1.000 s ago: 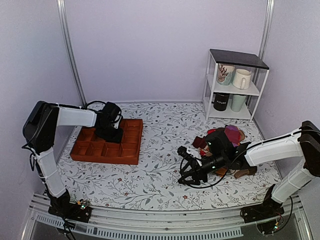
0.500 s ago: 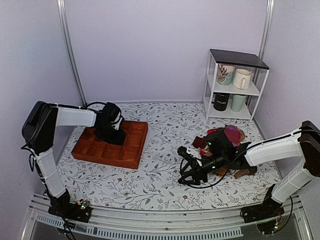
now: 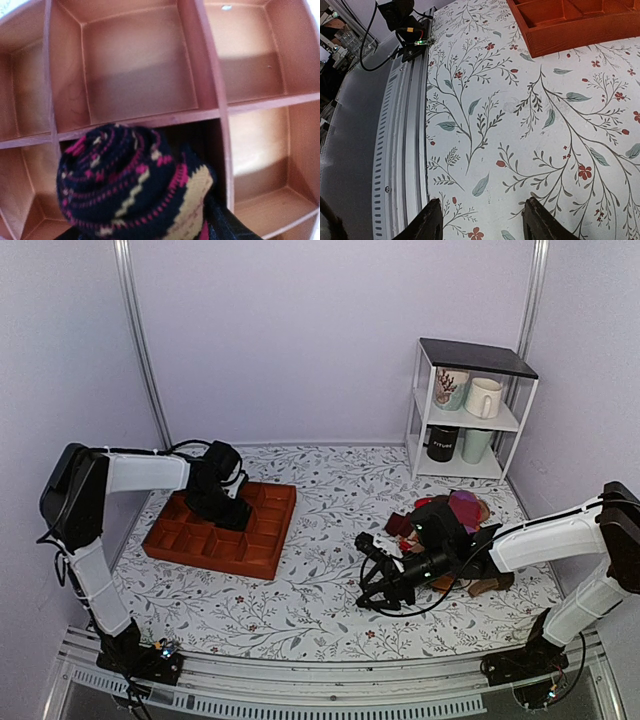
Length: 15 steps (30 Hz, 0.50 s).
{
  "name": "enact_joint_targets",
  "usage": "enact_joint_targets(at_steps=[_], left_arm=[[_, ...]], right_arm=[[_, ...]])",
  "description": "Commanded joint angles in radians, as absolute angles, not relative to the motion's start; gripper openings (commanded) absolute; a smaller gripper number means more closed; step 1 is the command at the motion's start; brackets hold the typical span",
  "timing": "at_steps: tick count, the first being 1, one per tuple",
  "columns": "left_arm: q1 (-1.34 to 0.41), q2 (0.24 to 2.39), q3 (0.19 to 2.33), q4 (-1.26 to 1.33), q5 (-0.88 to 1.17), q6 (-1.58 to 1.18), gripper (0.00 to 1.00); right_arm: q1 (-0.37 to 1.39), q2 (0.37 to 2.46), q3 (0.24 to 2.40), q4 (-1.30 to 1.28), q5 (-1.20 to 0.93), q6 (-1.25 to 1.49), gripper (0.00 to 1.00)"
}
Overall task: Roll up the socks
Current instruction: Move the storage box to the center of the board.
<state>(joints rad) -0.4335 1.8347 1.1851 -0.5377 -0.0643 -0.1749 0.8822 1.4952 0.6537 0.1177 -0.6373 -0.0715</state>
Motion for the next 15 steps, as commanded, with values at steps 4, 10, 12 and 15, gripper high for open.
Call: enact_joint_targets(at_steps=[4,10,12,15], left_arm=[[-0.453,1.785,1.216,-0.551,-0.068,-0.14,0.63],[-0.457,1.777,1.223,-0.548,-0.072,-0.129,0.66],[-0.457,1.774,1.221,-0.548,-0.08,-0.13,0.66],[-0.459,1.769,1.224,-0.548,-0.095,-0.132,0.67]], right_arm=[[0.876,1.485,0.675,0.1,-0.635,-0.08,0.56],[0.875,1.488,0.675,0.1,-0.637,-0.08,0.56],[0.875,1.488,0.676,0.098,-0.638,-0.08,0.56],[0.875,1.488,0.676,0.098,-0.64,-0.081,0.56]])
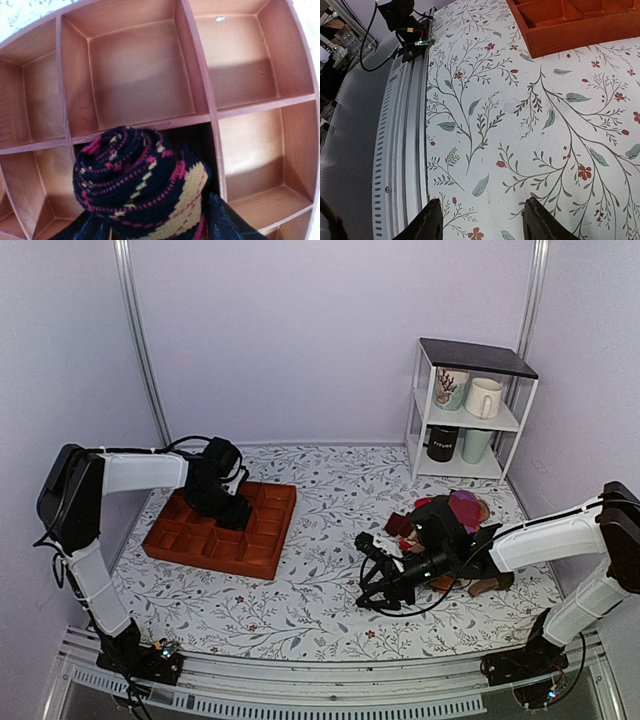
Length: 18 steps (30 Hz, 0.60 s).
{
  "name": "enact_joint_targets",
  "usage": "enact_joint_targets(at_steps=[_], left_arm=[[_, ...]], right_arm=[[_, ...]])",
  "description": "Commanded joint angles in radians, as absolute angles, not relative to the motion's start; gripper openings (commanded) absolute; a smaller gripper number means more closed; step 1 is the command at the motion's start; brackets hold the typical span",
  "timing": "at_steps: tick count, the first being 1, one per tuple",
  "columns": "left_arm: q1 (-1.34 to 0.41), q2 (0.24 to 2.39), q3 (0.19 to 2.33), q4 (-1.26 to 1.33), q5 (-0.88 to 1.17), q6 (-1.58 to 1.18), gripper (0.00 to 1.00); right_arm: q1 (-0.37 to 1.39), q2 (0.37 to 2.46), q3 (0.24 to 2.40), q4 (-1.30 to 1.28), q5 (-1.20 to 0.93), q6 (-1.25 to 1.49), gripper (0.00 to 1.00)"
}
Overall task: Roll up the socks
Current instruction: Move the storage box to the center of the board.
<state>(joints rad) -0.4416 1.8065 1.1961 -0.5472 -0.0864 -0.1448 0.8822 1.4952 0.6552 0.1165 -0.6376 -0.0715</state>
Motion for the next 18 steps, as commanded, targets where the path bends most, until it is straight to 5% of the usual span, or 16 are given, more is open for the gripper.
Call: enact_joint_targets(at_steps=[1,18], left_arm=[[-0.459,1.767,1.227,-0.548,-0.098,-0.131,0.66],[-0.472,1.759,1.253,-0.511,-0.146,-0.122,0.76]], right_arm=[[0.874,1.488,0.676,0.098,-0.641,-0.08,0.56],[0.876,1.498,0.68,0.09,-0.647,-0.085,0.56]])
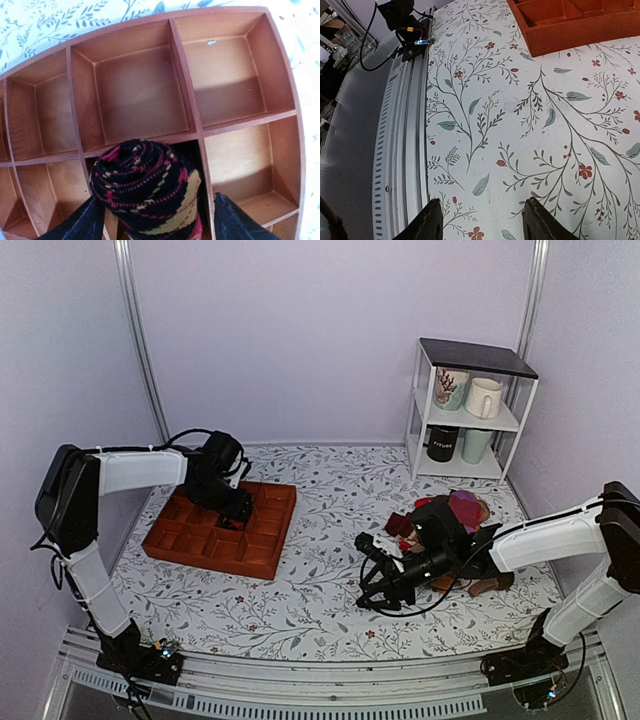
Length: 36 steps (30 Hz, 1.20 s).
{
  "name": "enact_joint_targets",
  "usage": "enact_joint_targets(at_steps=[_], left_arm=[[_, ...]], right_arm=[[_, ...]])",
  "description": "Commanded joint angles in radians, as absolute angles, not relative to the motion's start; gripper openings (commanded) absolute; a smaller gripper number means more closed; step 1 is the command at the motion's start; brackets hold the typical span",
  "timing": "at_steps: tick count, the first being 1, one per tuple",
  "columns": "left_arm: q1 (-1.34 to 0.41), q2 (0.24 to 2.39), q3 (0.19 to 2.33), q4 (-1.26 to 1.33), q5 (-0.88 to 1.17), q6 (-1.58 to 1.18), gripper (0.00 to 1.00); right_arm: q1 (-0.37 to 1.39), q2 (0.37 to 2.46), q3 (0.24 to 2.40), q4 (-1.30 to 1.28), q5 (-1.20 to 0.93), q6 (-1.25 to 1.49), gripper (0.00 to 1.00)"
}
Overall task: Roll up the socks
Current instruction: Move the storage box to the center of the board, then adjust the pair of socks in the storage box.
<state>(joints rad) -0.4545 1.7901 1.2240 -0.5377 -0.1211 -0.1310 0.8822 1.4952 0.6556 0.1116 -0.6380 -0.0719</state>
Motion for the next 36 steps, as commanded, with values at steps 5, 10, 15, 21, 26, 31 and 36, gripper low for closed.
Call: enact_joint_targets(at_steps=[5,10,15,21,26,31,36], left_arm=[[-0.489,1.715,1.262,-0.502,-0.175,-0.126,0.72],[-0.49,1.697,1.261,-0.502,-0.182,-0.133,0.53],[-0.489,1.714,1.24,-0.505,-0.187,-0.138,0.32],[-0.491,1.692,1.231,-0.498,-0.198,-0.152,0.38],[-0.491,1.655,1.224,-0.505,-0.21,-0.153,0.43],[-0.491,1.663,1.185,-0.513,-0.217,-0.158,0.54],[-0.491,1.69,1.162,-0.509,-0.202,-0.161,0.57]], right_arm=[[0.874,1.505,0.682,0.089,-0.647,-0.087,0.56],[0.875,1.514,0.688,0.085,-0.653,-0.087,0.56],[0.875,1.513,0.687,0.084,-0.652,-0.086,0.56],[0.874,1.517,0.687,0.083,-0.653,-0.089,0.56],[0.875,1.518,0.69,0.083,-0.655,-0.087,0.56],[0.874,1.519,0.69,0.083,-0.656,-0.087,0.56],[0.875,1.523,0.692,0.081,-0.658,-0.087,0.56]])
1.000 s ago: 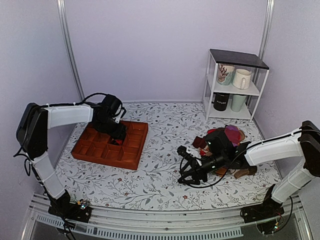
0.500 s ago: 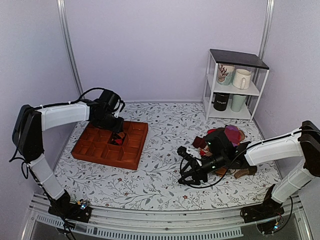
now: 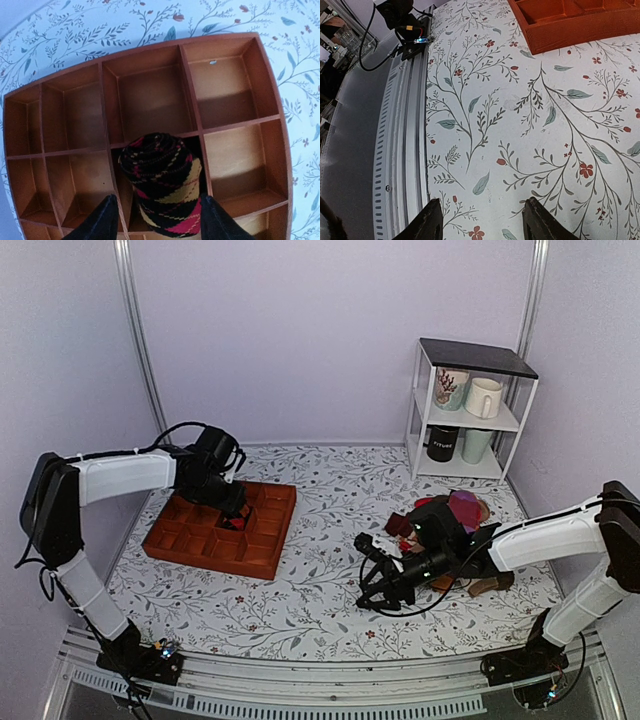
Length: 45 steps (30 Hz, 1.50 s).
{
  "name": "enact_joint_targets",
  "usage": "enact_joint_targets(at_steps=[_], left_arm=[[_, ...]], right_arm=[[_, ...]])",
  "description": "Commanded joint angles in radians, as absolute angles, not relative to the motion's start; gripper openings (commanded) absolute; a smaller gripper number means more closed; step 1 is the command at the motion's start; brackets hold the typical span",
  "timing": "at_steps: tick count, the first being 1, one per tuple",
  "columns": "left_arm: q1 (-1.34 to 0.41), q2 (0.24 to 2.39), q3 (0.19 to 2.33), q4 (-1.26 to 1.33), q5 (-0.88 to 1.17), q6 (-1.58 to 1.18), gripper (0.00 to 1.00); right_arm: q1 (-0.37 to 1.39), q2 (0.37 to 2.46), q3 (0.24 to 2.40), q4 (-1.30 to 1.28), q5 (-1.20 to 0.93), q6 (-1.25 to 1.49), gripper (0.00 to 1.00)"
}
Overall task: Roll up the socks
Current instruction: Adjust the pair of socks in the storage box.
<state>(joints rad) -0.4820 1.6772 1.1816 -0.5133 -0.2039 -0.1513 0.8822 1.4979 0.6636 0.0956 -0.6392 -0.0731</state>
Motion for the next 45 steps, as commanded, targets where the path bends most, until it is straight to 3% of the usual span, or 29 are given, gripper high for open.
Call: enact_joint_targets(at_steps=[1,21,24,26,30,37,45], left_arm=[[-0.491,1.693,1.159,-0.5,-0.2,-0.158,0.57],[-0.491,1.786,1.159,-0.433,-0.221,-0.164,0.57],[-0.491,1.805,1.168,-0.433,-0.218,-0.156,0.49],[-0.491,1.821,1.174,-0.439,-0.214,-0.148,0.38],[-0.491,1.847,1.184,-0.459,-0.2,-0.136,0.0],[-0.496,1.882,1.273,-0.595,-0.181,-0.05,0.0],[-0.522,2.11,1.472,-0.807,-0.186,0.011,0.0]], right_arm=[[0.874,1.523,0.692,0.081,-0.659,-0.087,0.56],[0.875,1.528,0.694,0.074,-0.661,-0.092,0.56],[0.874,1.532,0.695,0.074,-0.661,-0.092,0.56],[0.875,1.534,0.695,0.073,-0.66,-0.092,0.56],[0.874,1.538,0.696,0.074,-0.658,-0.092,0.56],[0.875,1.54,0.7,0.074,-0.662,-0.092,0.56],[0.876,1.534,0.699,0.071,-0.664,-0.091,0.56]])
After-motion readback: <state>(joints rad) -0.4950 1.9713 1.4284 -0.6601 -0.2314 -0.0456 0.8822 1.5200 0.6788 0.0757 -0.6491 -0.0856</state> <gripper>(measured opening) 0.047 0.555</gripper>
